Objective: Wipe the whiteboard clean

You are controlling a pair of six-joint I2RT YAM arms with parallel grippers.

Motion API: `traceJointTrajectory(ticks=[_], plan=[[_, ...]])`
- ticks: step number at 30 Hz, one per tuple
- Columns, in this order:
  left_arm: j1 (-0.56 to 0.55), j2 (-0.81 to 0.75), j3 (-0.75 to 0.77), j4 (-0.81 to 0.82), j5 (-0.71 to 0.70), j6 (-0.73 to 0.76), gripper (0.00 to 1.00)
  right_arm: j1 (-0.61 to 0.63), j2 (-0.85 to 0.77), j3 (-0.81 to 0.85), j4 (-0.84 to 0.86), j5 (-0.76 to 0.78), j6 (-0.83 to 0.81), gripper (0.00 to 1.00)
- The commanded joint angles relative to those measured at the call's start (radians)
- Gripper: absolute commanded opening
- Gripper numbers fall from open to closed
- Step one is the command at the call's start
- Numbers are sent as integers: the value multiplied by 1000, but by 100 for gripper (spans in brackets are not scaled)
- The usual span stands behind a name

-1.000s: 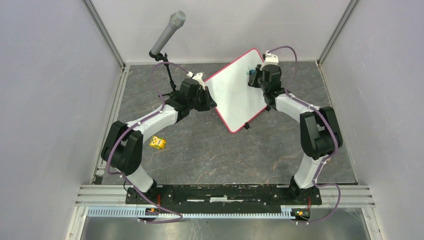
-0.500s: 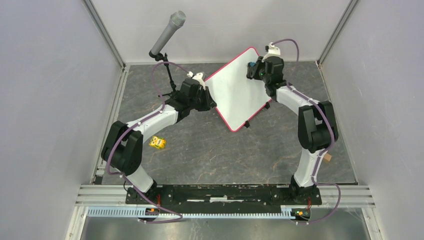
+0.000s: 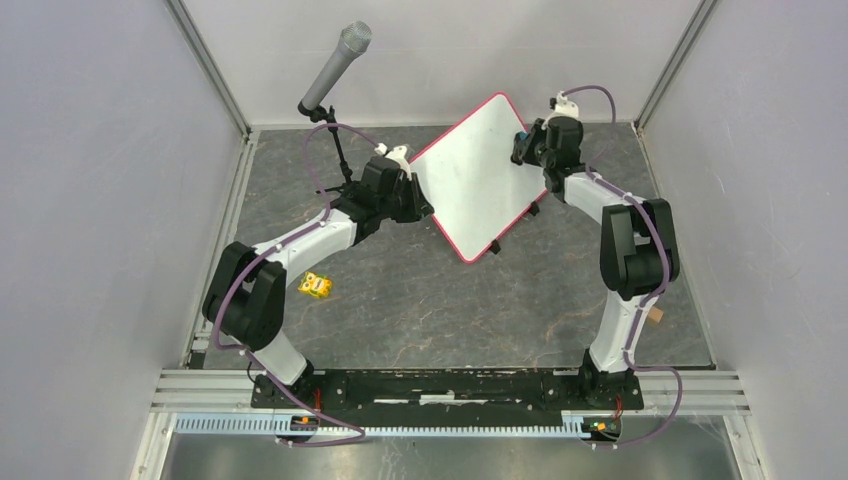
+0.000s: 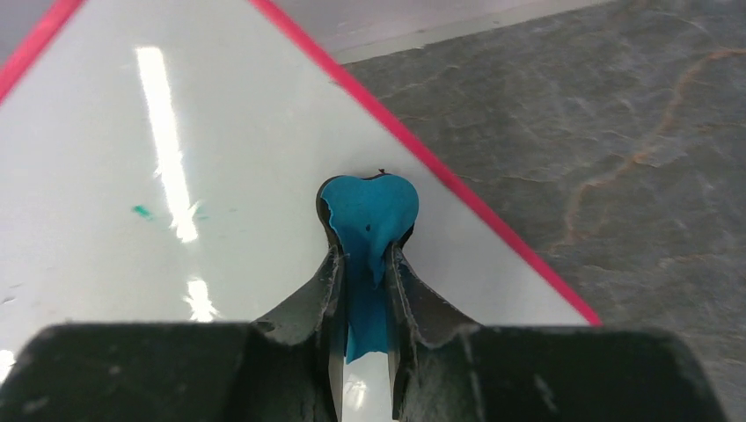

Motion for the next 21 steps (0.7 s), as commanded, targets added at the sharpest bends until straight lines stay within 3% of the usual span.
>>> traceJointTrajectory(ticks=[1, 10, 21], plan=[[-3, -3, 25, -15, -54, 83, 2, 127, 33, 125, -41, -112, -6, 23], [-4, 2, 30, -18, -45, 80, 2, 179, 83, 247, -72, -88, 6, 23], [-4, 0, 26, -17, -47, 78, 2, 20, 169, 251, -164, -88, 62, 22]])
